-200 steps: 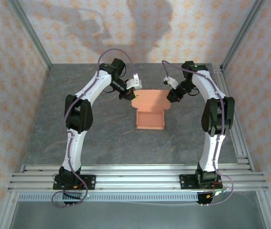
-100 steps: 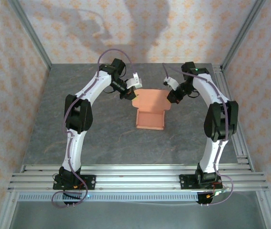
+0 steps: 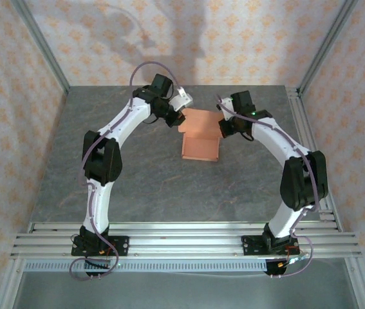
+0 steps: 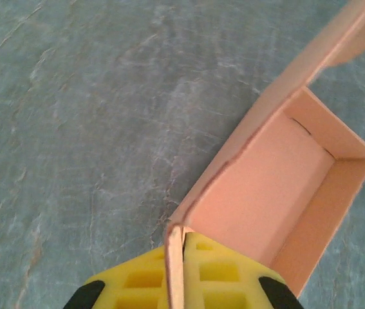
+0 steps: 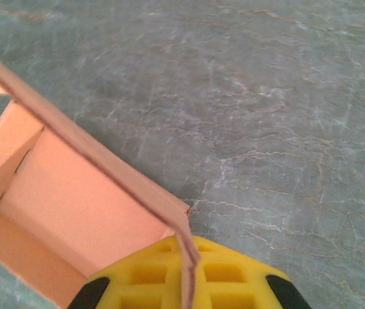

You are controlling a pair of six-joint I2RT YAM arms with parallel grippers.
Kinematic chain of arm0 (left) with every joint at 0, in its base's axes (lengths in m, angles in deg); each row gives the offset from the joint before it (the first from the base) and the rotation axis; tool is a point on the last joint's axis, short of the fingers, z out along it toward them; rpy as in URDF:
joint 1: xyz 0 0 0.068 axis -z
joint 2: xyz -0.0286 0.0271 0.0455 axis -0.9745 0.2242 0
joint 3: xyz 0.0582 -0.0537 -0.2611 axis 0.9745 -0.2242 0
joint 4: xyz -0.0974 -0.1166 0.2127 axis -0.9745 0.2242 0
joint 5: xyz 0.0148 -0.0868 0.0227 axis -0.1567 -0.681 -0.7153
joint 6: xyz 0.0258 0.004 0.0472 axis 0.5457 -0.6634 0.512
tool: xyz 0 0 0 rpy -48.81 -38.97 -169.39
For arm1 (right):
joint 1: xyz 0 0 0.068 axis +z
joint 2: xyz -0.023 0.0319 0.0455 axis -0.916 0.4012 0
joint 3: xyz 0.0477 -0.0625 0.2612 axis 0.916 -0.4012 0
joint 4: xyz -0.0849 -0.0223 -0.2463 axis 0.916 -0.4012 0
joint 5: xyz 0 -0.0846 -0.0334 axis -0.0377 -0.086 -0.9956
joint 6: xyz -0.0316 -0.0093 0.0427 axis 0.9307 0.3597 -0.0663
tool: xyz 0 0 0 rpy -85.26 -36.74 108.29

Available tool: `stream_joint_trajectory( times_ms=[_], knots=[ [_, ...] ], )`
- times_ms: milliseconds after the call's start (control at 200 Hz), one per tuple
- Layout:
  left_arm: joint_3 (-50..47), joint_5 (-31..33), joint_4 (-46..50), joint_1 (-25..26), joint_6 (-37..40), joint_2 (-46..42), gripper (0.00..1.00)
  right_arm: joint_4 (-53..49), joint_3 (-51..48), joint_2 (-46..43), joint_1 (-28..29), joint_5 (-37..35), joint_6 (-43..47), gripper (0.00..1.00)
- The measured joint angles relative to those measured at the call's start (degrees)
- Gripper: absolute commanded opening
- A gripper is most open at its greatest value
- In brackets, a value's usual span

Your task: Fold the paper box

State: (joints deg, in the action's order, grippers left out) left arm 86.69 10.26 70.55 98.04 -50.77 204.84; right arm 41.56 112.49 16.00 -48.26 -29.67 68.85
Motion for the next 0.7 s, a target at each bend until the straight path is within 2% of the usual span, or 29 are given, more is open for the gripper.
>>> stream_joint_trajectory(
  times_ms=[145, 365, 696],
  knots=[
    [-4.4, 6.9, -5.9, 2.1, -11.0, -1.7, 0.0, 5.6, -3.7, -0.9, 2.9, -7.4, -8.0, 0.0],
    [-6.6, 16.6, -12.3, 5.4, -22.9, -2.2, 0.0, 15.3, -10.9, -3.6, 6.3, -16.8, -17.9, 0.0],
    [-19.5, 19.8, -26.0, 7.2, -30.3, -7.6, 0.0, 32.7, -20.8, -4.4, 8.0, -24.0, -25.3, 0.0]
  ],
)
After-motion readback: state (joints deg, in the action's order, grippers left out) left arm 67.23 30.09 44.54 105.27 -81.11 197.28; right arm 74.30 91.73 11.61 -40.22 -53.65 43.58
